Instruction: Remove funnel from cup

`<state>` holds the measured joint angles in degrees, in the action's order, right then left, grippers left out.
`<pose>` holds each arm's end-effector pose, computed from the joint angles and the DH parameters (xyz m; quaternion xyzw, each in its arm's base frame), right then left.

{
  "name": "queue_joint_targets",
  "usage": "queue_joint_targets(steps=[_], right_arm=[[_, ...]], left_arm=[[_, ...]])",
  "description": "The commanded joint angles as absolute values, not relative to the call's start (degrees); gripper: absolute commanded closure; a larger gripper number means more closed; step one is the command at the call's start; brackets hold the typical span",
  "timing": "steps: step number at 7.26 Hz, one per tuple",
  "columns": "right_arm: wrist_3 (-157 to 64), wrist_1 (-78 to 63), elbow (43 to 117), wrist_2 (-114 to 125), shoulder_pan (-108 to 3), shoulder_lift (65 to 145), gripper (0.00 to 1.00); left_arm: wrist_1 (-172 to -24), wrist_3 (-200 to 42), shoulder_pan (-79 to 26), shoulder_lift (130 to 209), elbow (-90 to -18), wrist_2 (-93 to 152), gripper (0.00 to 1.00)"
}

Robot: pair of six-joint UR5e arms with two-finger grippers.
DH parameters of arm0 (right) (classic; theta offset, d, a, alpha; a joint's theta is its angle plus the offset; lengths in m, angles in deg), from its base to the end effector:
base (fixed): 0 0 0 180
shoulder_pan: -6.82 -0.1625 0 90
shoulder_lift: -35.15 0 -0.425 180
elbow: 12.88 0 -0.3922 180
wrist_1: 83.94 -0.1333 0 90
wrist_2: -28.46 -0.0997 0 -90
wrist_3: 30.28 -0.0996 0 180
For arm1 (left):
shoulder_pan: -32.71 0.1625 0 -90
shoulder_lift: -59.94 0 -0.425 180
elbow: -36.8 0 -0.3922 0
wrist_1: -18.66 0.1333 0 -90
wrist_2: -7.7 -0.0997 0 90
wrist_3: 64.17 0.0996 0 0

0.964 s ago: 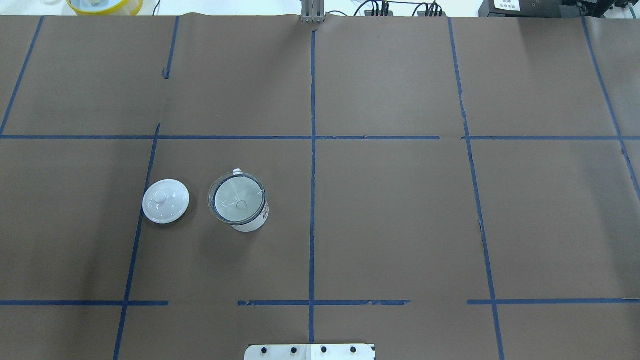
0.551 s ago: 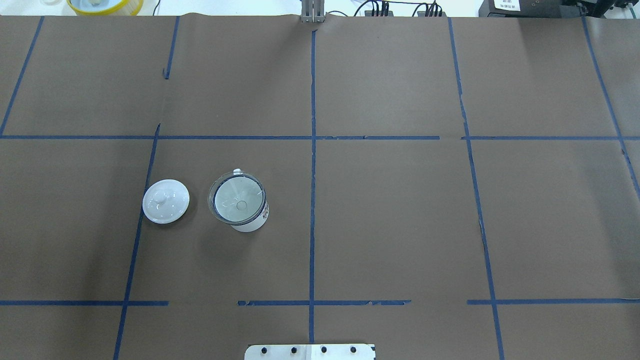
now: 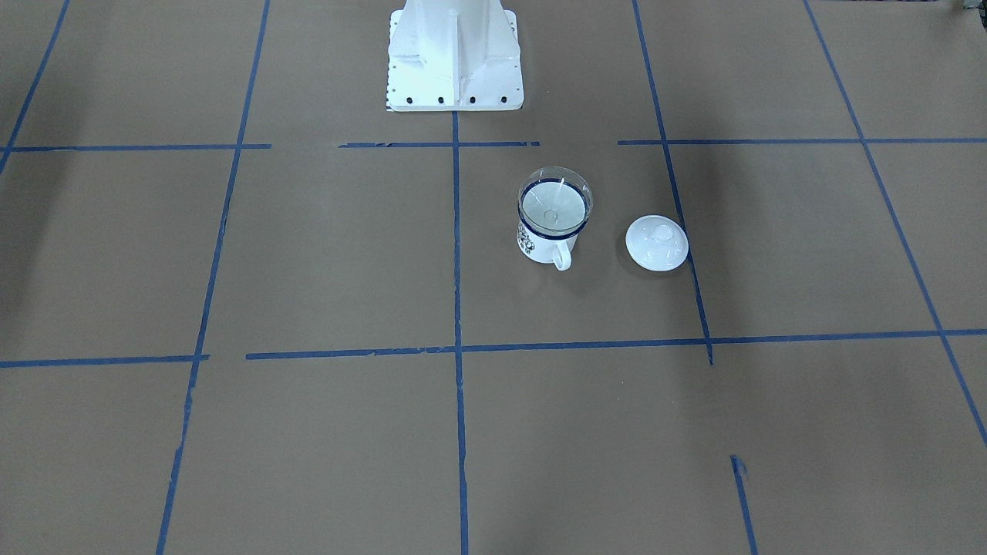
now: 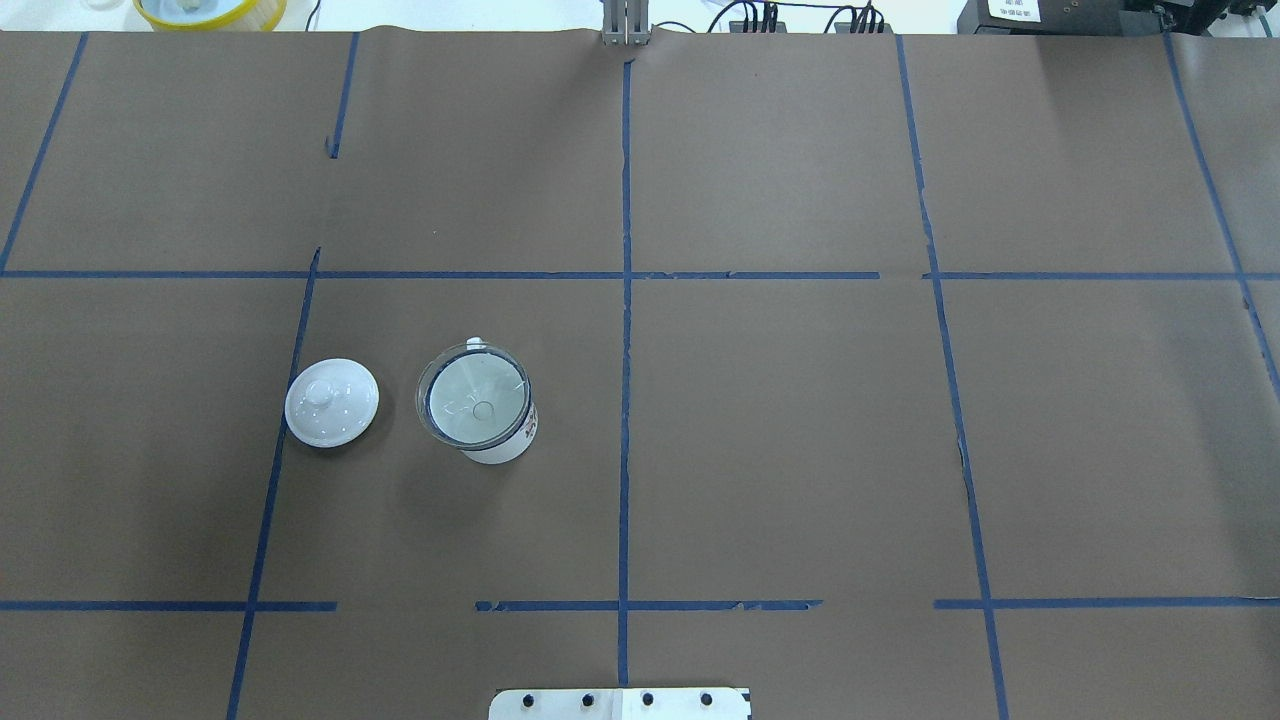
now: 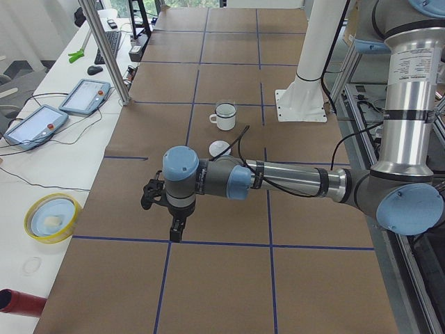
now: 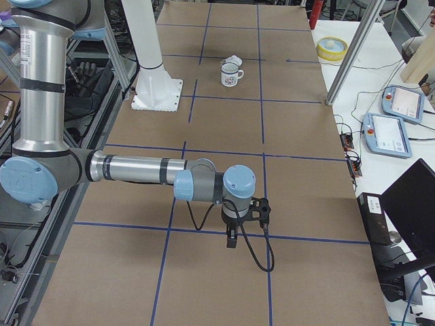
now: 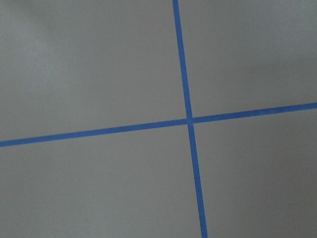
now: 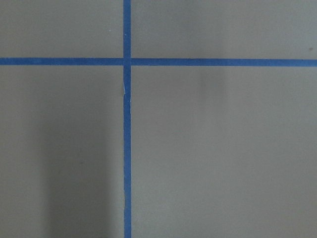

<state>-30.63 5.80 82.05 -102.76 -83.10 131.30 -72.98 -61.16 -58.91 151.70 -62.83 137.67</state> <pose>0.0670 -0.4451 0.6700 -0.0092 -0.3520 0.0052 0.9360 -0.0838 -0.5097 0.5617 0.1203 0.3350 0.0501 0.9332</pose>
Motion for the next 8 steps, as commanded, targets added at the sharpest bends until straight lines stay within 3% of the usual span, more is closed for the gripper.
queue_joint_targets(steps=[1, 3, 5, 8], right_arm=[[-30.6, 5.8, 82.0, -102.8, -83.1, 131.3, 0.0], [-30.6, 5.8, 82.0, -102.8, -83.1, 131.3, 0.0], [-30.6, 5.8, 82.0, -102.8, -83.1, 131.3, 0.0], [-30.6, 5.8, 82.0, -102.8, -83.1, 131.3, 0.0]], left_arm=[[-68.9, -66.4, -58.4, 156.8, -68.0, 137.2, 0.0], [-64.8, -77.6, -48.5, 160.9, -73.6, 137.0, 0.0], [-57.6, -86.4, -42.0, 170.1, -73.8, 137.0, 0.0], [-57.4, -105.2, -30.4, 177.1, -73.8, 136.9, 0.0]])
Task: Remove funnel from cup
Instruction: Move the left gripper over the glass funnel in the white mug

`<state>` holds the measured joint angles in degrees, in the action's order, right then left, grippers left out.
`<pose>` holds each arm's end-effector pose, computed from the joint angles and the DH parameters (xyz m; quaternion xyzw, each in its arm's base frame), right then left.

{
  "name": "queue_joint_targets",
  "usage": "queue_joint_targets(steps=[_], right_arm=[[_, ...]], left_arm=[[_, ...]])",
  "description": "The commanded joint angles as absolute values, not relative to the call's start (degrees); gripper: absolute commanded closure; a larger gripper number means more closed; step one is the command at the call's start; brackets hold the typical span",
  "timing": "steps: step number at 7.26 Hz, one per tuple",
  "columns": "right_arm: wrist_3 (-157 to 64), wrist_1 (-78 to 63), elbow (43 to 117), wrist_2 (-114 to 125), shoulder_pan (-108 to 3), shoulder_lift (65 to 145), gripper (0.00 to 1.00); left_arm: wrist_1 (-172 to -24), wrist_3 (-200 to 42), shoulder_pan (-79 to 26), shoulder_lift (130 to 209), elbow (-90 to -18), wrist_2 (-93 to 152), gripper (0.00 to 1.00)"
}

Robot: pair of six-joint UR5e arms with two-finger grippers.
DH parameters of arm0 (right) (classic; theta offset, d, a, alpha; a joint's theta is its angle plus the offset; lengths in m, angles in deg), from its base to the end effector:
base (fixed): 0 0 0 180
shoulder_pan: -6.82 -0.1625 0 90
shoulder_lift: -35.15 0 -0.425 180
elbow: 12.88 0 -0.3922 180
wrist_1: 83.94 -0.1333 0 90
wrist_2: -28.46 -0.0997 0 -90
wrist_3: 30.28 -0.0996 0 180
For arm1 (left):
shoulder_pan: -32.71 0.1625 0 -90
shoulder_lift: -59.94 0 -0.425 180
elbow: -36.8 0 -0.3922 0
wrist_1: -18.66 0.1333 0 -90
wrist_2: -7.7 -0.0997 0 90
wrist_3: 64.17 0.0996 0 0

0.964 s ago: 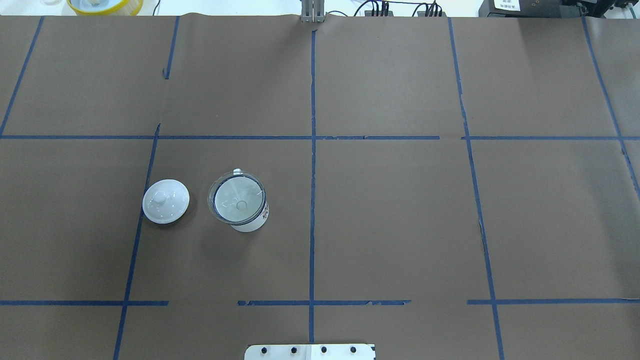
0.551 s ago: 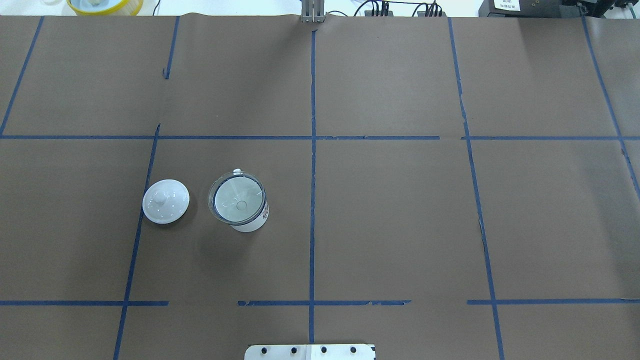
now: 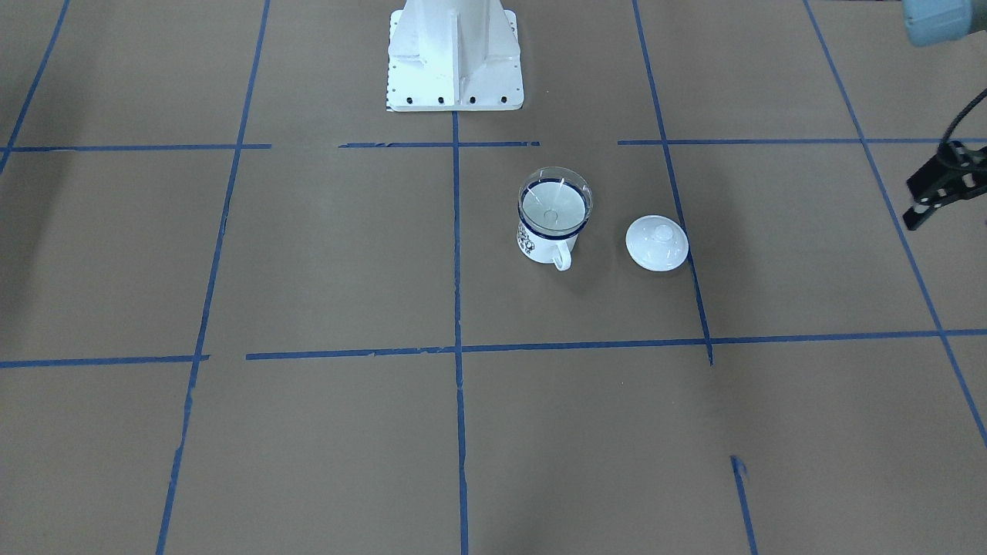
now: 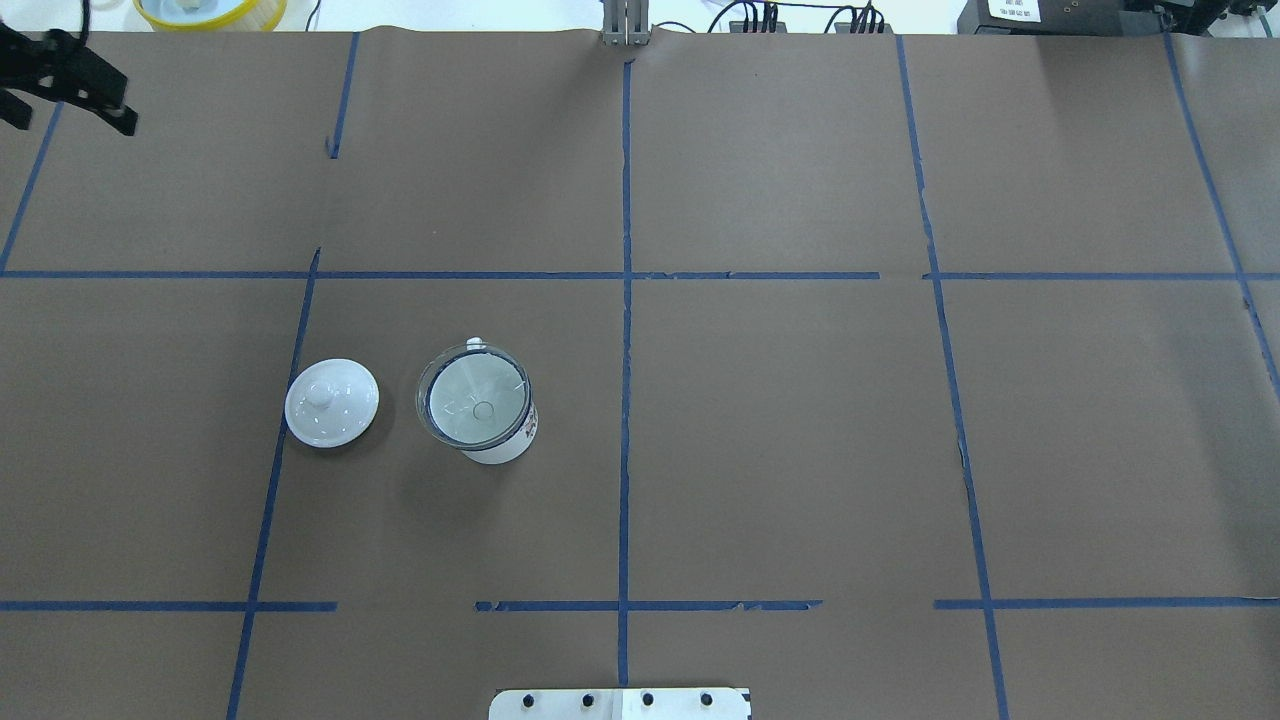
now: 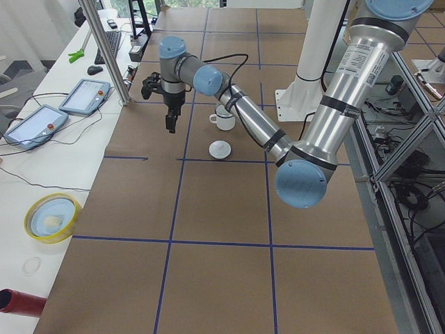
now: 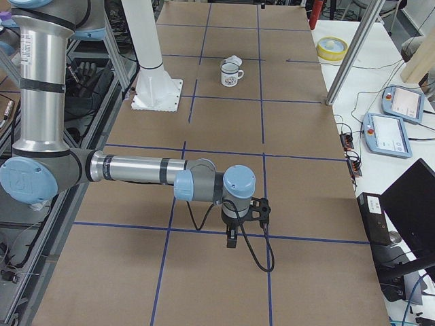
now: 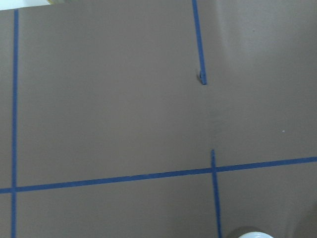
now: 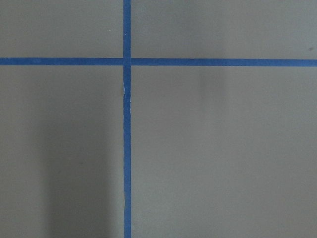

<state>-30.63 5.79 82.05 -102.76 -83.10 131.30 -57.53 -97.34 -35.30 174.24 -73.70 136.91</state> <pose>0.0670 -0.4451 0.6700 -0.0091 -0.3520 0.0051 0.9360 0.1514 -0.5627 0.2883 0.0734 0.4031 0.0008 0.9122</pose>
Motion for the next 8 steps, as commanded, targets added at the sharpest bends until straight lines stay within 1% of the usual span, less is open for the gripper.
queue_joint_targets(steps=[1, 4, 6, 8], right_arm=[[-30.6, 5.8, 82.0, -102.8, -83.1, 131.3, 0.0], [-30.6, 5.8, 82.0, -102.8, -83.1, 131.3, 0.0], [-30.6, 5.8, 82.0, -102.8, -83.1, 131.3, 0.0], [-30.6, 5.8, 82.0, -102.8, -83.1, 131.3, 0.0]], left_arm=[[-57.3, -110.6, -26.0, 179.0, -73.7, 135.1, 0.0], [-56.9, -123.6, -14.9, 185.0, -73.6, 127.9, 0.0], [-56.9, -129.7, -8.8, 185.4, -73.5, 126.7, 0.0], [-56.9, -137.1, -2.7, 187.8, -72.8, 124.1, 0.0]])
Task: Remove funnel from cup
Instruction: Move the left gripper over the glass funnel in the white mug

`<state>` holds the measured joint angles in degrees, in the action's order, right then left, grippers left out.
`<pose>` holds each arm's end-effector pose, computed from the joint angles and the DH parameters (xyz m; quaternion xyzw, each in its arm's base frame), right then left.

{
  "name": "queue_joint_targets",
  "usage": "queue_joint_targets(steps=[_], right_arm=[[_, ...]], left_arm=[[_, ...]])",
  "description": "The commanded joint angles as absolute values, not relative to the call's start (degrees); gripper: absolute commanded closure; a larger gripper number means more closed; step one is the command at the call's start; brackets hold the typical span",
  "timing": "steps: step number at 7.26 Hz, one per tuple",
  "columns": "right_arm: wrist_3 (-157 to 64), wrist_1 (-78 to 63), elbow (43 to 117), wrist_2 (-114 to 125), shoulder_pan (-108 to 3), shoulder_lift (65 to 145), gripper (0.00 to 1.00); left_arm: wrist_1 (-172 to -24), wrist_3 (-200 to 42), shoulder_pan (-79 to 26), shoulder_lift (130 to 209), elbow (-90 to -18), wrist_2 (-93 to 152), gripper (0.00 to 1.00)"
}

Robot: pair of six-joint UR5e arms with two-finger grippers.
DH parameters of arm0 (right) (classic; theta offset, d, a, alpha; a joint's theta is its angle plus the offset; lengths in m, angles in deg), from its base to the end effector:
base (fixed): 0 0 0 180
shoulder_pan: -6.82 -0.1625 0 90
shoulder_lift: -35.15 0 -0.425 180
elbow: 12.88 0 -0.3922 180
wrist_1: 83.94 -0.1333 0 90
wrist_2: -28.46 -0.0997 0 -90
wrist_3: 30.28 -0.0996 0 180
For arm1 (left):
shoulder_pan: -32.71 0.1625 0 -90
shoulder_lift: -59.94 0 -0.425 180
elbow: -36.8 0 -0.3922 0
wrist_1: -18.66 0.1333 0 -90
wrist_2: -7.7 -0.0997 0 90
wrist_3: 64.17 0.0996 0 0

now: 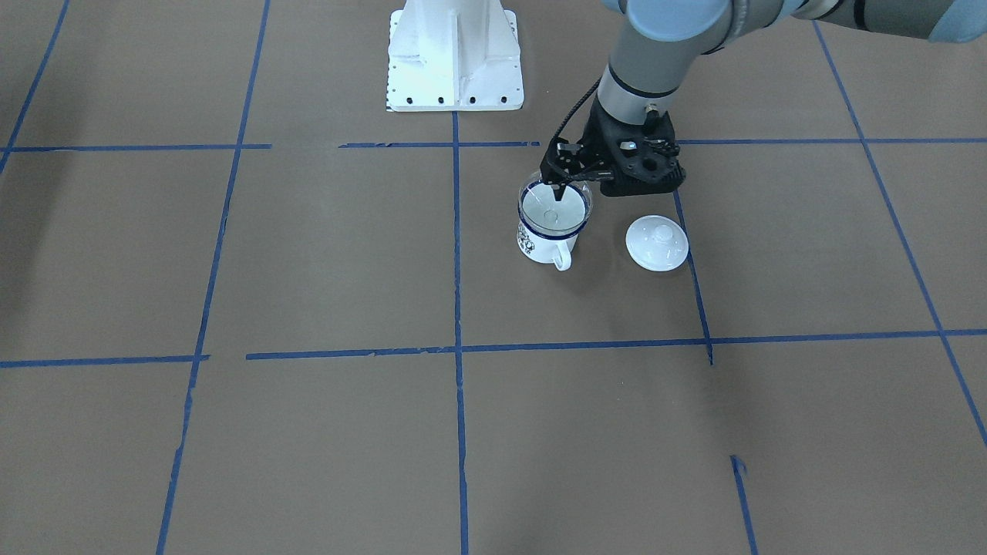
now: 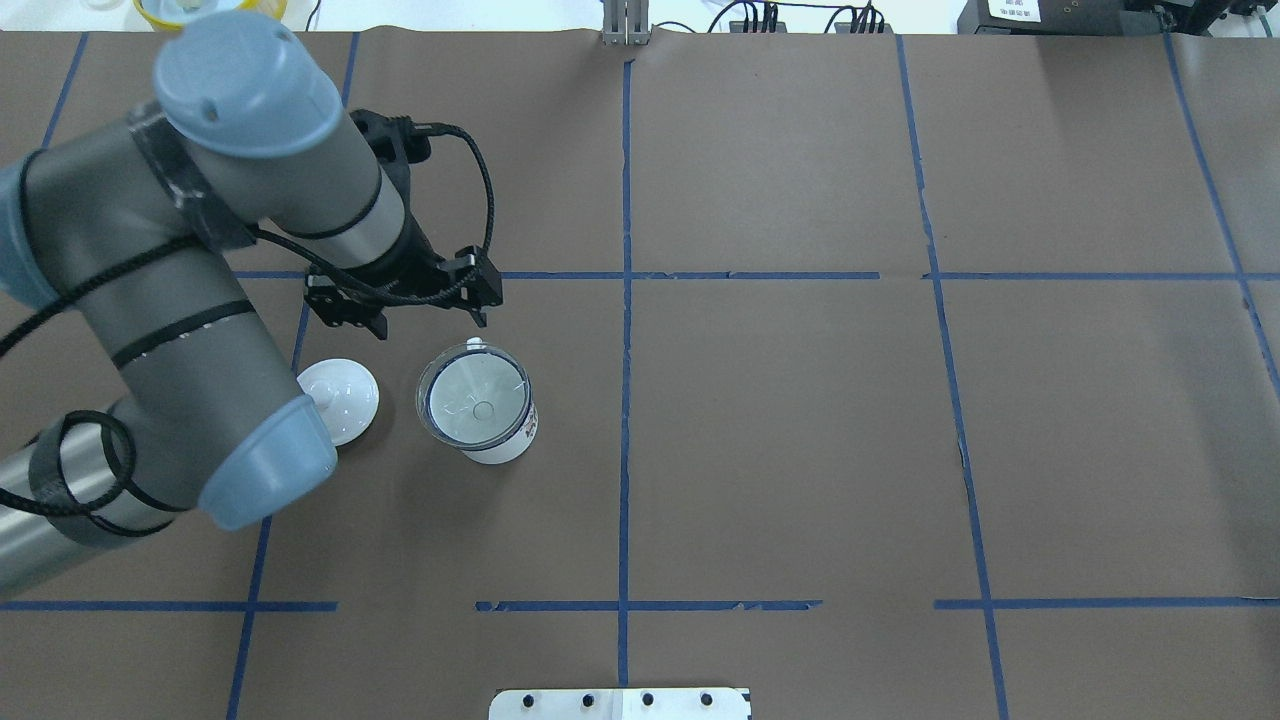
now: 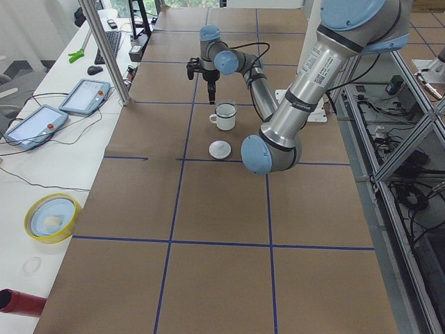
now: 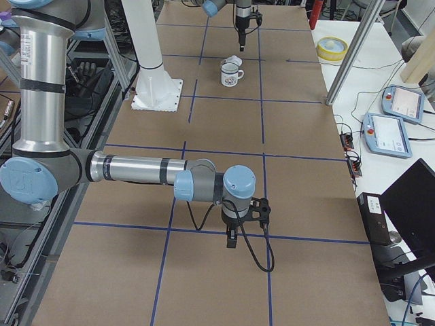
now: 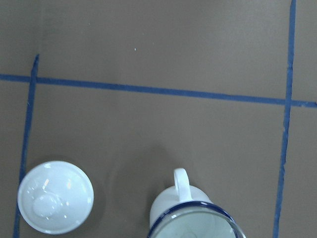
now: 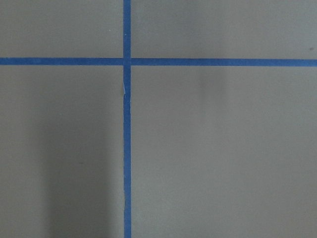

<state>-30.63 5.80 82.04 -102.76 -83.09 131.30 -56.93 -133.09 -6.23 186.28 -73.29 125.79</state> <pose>0.0670 -0.4451 0.6701 -0.0093 -0.3520 0.0051 0.9360 0.4136 -0.4453 0.1766 -0.0222 0.4145 -0.0546 0.9081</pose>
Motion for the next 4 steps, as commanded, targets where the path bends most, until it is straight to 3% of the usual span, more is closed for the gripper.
queue_joint_targets(steps=[1, 2, 4], right_arm=[[-30.6, 5.8, 82.0, -102.8, -83.1, 131.3, 0.0], [-30.6, 5.8, 82.0, -102.8, -83.1, 131.3, 0.0], [-30.6, 5.8, 82.0, -102.8, -83.1, 131.3, 0.0]], left_arm=[[-56.7, -137.9, -1.1, 190.3, -70.4, 122.0, 0.0], [-56.7, -138.3, 0.0, 193.3, -65.3, 121.1, 0.0], [-56.8, -138.4, 3.7, 192.9, -64.3, 115.2, 0.0]])
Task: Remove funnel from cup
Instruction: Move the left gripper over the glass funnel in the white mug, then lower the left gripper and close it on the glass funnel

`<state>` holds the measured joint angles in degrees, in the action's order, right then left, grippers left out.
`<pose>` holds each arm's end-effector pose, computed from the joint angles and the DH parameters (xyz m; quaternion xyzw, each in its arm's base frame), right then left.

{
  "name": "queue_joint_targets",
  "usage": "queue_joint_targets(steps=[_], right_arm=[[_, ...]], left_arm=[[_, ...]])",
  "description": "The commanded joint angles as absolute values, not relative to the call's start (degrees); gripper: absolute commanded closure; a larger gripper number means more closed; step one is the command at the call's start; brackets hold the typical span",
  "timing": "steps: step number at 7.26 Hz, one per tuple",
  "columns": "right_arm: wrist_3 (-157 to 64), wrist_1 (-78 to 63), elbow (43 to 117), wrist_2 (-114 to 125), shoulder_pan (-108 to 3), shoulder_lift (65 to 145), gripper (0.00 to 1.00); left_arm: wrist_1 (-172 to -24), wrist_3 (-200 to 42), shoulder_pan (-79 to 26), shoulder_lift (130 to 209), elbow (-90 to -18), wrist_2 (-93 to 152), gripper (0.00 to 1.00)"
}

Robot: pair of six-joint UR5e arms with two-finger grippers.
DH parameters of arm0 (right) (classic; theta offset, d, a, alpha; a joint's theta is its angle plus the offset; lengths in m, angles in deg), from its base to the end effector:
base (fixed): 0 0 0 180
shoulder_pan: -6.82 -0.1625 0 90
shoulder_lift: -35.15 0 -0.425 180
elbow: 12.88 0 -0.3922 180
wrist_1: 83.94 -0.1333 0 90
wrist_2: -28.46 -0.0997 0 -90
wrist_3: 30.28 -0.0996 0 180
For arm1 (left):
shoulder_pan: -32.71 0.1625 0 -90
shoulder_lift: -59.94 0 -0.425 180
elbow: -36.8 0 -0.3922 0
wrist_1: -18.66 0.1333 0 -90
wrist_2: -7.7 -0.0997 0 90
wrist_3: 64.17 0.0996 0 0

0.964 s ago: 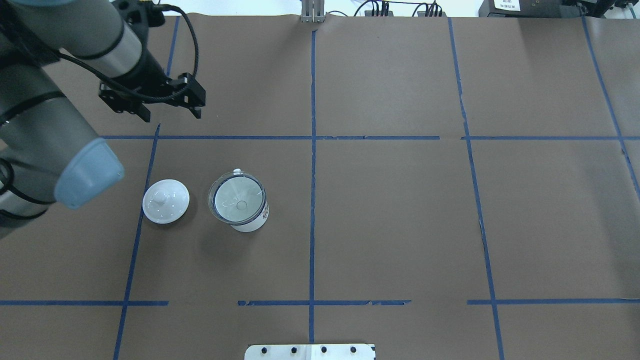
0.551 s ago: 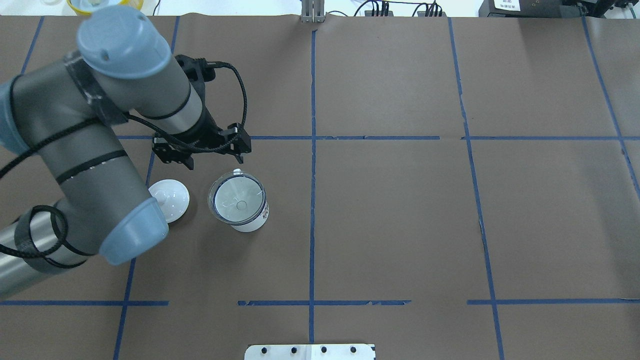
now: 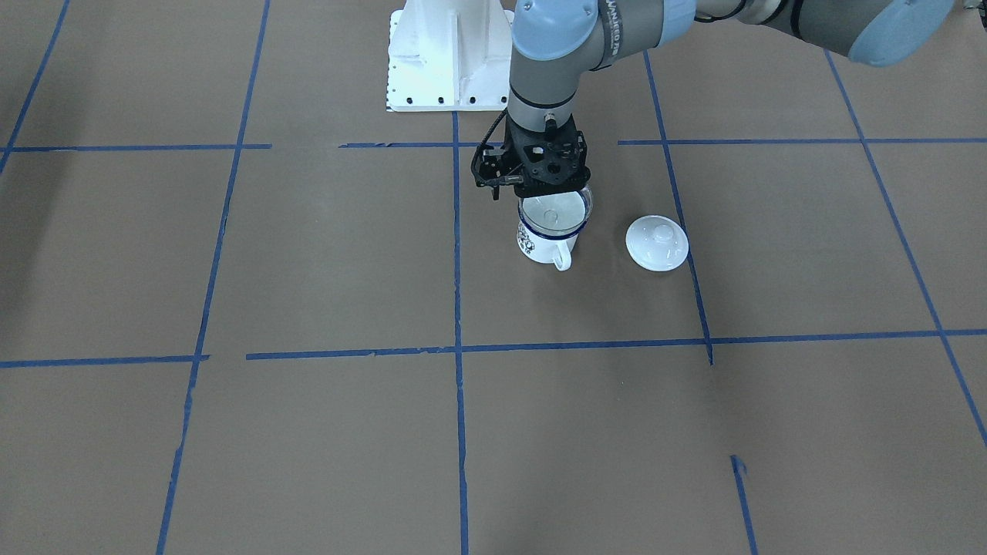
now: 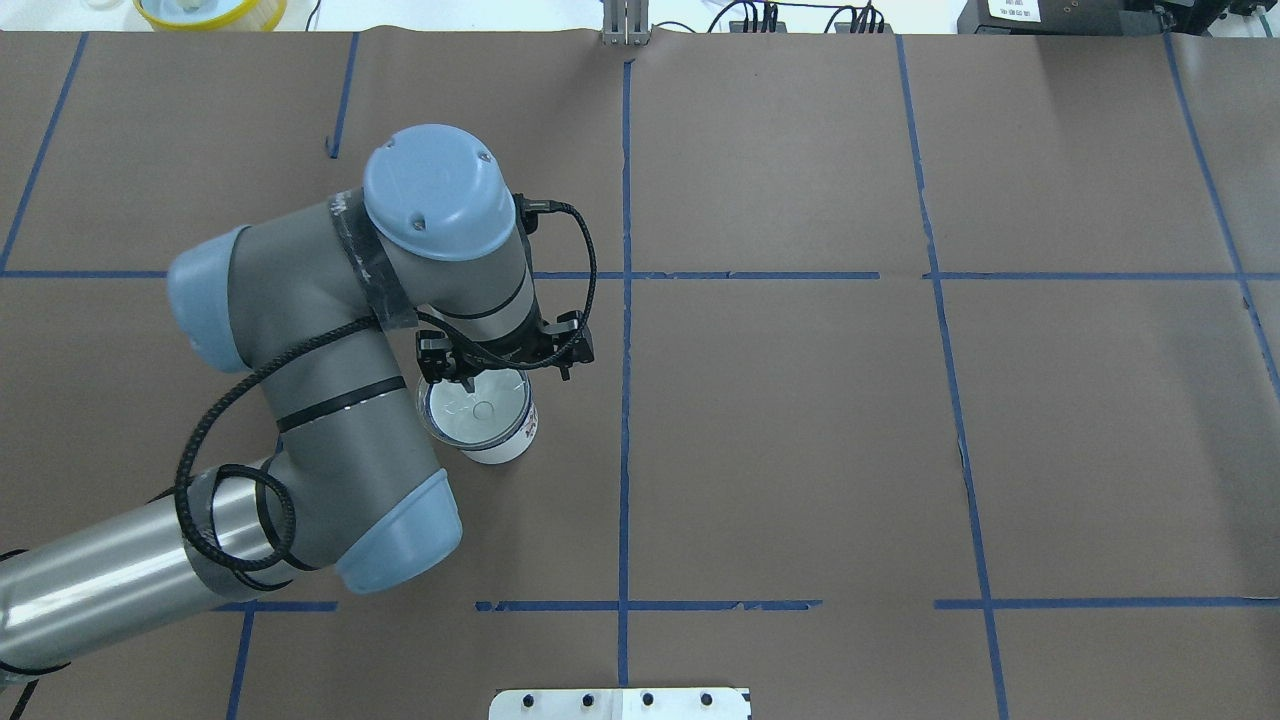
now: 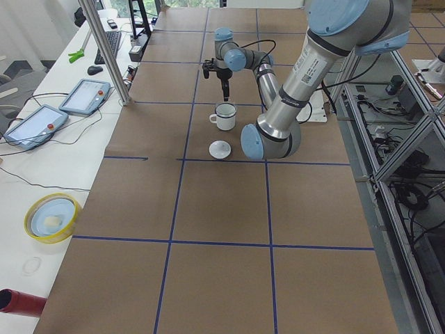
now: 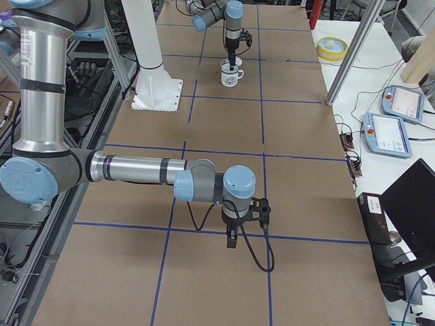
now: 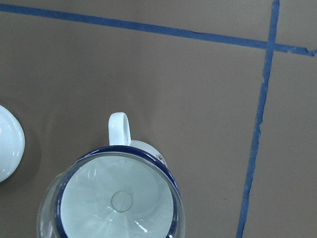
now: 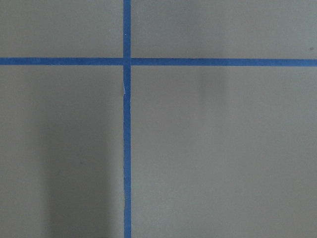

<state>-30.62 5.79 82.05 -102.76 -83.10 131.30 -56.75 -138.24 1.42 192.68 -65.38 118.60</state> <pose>0.0670 -0.4451 0.6700 -0.0090 -0.3520 0.0050 0.9360 0.5047 -0.4212 0.1601 -0.0202 0.3788 -0.0614 0.9232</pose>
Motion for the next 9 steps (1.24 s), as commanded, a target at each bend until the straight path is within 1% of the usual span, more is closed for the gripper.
queue_joint_targets(steps=[1, 2, 4, 5, 6, 9], right_arm=[[-30.6, 5.8, 82.0, -102.8, -83.1, 131.3, 0.0], [-30.6, 5.8, 82.0, -102.8, -83.1, 131.3, 0.0], [-30.6, 5.8, 82.0, -102.8, -83.1, 131.3, 0.0], [-30.6, 5.8, 82.0, -102.8, -83.1, 131.3, 0.0], [-30.6, 5.8, 82.0, -102.8, -83.1, 131.3, 0.0], [-30.6, 5.8, 82.0, -102.8, -83.1, 131.3, 0.0]], left_arm=[[-56.9, -139.1, 4.7, 191.8, -64.4, 114.9, 0.07], [-56.9, -139.1, 4.8, 191.6, -64.4, 114.9, 0.16], [-57.2, -139.1, 4.8, 191.7, -64.6, 115.1, 0.41], [-57.2, -139.0, 4.8, 191.7, -65.1, 115.2, 0.46], [-57.3, -138.9, 4.8, 191.7, -65.2, 115.1, 0.48], [-59.8, -138.4, 4.8, 190.6, -64.5, 112.6, 0.48]])
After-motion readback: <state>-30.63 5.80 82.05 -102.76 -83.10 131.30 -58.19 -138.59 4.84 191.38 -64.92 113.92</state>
